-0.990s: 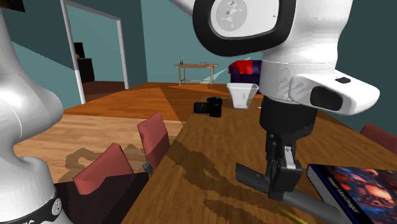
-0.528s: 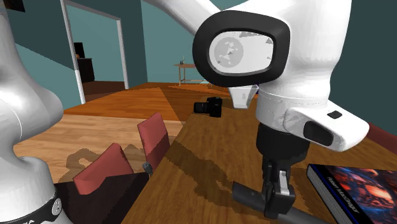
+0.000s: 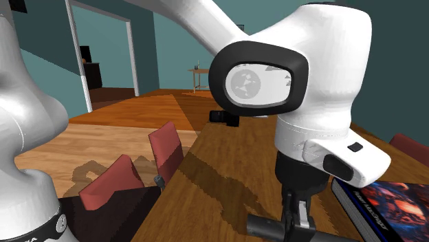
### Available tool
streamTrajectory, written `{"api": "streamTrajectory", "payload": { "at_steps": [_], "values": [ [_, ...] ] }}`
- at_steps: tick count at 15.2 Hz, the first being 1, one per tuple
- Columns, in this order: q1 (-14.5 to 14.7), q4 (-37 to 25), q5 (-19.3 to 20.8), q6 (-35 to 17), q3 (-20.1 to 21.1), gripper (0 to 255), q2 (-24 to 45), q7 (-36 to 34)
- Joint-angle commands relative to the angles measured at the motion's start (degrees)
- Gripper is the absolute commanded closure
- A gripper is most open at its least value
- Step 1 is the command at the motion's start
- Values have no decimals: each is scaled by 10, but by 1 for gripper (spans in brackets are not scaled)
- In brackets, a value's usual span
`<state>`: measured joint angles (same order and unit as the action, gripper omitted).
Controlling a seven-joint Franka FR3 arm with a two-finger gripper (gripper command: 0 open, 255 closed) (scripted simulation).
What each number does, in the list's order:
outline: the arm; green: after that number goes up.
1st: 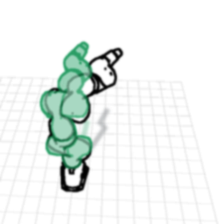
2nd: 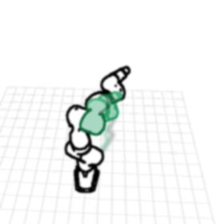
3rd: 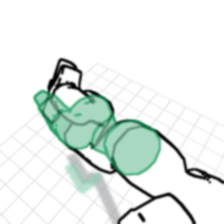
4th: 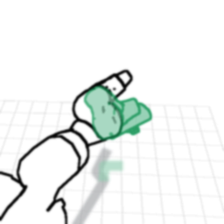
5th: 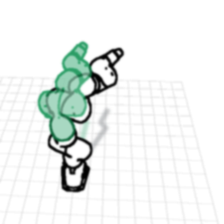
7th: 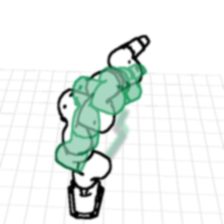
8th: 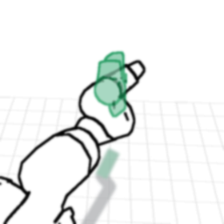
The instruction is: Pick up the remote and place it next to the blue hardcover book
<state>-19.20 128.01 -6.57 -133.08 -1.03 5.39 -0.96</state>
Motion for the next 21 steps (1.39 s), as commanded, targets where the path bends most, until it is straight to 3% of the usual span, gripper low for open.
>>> {"api": "streamTrajectory", "payload": {
  "at_steps": [1,4,5,10,14,21],
  "values": [
    [0,0,0,-1,0,255,0,0],
    [0,0,0,-1,0,255,0,0],
    [0,0,0,-1,0,0,0,0],
    [0,0,0,-1,0,0,0,0],
    [-3,-29,7,70,-3,0,-41,-4],
    [-3,-29,7,70,-3,0,-41,-4]
  ]
}}
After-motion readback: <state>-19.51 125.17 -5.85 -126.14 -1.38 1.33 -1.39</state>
